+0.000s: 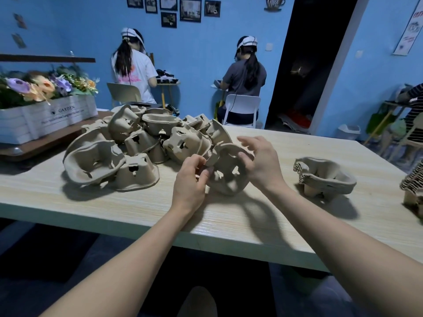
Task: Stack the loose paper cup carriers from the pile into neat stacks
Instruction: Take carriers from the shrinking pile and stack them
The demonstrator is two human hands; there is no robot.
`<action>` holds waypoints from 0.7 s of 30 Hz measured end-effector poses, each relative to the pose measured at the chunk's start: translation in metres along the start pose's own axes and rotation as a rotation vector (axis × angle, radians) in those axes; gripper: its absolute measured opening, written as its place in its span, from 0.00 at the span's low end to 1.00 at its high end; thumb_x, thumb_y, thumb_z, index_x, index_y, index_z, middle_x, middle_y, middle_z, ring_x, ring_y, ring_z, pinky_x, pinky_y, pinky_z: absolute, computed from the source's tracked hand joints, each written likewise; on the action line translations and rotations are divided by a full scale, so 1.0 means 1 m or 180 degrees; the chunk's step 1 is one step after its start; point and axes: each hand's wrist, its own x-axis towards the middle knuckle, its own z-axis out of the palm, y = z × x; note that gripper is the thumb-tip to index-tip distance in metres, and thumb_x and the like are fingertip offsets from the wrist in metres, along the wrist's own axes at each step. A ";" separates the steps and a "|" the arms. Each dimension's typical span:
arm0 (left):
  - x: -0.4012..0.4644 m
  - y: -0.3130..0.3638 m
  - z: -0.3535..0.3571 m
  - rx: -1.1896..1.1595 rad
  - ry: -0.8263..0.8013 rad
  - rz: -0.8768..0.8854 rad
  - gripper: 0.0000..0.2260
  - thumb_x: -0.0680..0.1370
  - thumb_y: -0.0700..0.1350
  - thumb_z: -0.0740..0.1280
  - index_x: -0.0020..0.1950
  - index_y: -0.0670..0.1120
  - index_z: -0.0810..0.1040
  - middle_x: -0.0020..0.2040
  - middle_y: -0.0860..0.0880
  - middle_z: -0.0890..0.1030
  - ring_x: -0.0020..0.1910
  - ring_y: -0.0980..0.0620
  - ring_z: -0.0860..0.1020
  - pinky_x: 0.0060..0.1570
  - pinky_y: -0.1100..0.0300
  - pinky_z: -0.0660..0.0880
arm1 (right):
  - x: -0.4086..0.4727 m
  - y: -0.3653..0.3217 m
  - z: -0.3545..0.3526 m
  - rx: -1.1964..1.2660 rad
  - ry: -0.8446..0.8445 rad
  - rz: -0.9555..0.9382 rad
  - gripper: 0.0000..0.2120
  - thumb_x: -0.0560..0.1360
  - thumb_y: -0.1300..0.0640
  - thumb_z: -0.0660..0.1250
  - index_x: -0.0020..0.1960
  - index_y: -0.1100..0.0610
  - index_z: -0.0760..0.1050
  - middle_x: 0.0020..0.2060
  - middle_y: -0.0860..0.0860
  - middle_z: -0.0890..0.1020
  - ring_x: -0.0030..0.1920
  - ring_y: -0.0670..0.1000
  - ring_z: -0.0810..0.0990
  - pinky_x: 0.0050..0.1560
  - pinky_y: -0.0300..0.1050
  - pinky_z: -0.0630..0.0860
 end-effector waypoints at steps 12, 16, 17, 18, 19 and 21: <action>0.012 0.028 0.016 -0.0725 0.0111 -0.0629 0.09 0.77 0.42 0.66 0.38 0.50 0.70 0.34 0.51 0.75 0.35 0.53 0.72 0.41 0.54 0.73 | -0.011 0.020 -0.023 0.0426 -0.0365 0.1254 0.04 0.74 0.60 0.67 0.47 0.60 0.78 0.42 0.56 0.82 0.47 0.59 0.81 0.53 0.58 0.77; 0.025 0.049 0.037 -0.0666 -0.0186 -0.0517 0.07 0.77 0.43 0.66 0.40 0.49 0.71 0.35 0.50 0.75 0.36 0.50 0.73 0.44 0.50 0.74 | -0.005 0.030 -0.048 0.0286 0.0005 0.1310 0.04 0.73 0.61 0.67 0.43 0.61 0.79 0.39 0.58 0.82 0.44 0.61 0.81 0.50 0.58 0.78; 0.029 0.055 0.042 -0.0602 -0.0250 -0.0426 0.06 0.78 0.44 0.66 0.41 0.48 0.72 0.34 0.51 0.75 0.36 0.51 0.72 0.42 0.53 0.72 | -0.004 0.033 -0.055 0.0210 0.0066 0.1298 0.04 0.73 0.61 0.66 0.44 0.61 0.79 0.39 0.58 0.82 0.44 0.61 0.81 0.49 0.58 0.78; 0.031 0.061 0.047 -0.0544 -0.0299 -0.0335 0.06 0.78 0.44 0.65 0.42 0.46 0.73 0.34 0.52 0.74 0.35 0.52 0.71 0.41 0.57 0.70 | -0.002 0.037 -0.062 0.0138 0.0142 0.1292 0.04 0.73 0.60 0.67 0.46 0.61 0.79 0.40 0.58 0.82 0.45 0.61 0.81 0.50 0.57 0.78; 0.034 0.068 0.052 -0.0511 -0.0328 -0.0261 0.05 0.78 0.44 0.65 0.43 0.45 0.74 0.34 0.53 0.74 0.35 0.54 0.71 0.39 0.60 0.69 | -0.001 0.042 -0.069 0.0103 0.0242 0.1313 0.05 0.73 0.60 0.67 0.48 0.60 0.78 0.41 0.56 0.82 0.45 0.60 0.81 0.51 0.56 0.77; 0.038 0.081 0.063 -0.0512 -0.0363 -0.0177 0.04 0.78 0.44 0.66 0.44 0.45 0.75 0.35 0.54 0.76 0.35 0.56 0.72 0.39 0.64 0.69 | 0.000 0.050 -0.082 0.0137 0.0459 0.1421 0.09 0.74 0.60 0.66 0.54 0.58 0.74 0.42 0.53 0.79 0.47 0.56 0.79 0.52 0.50 0.75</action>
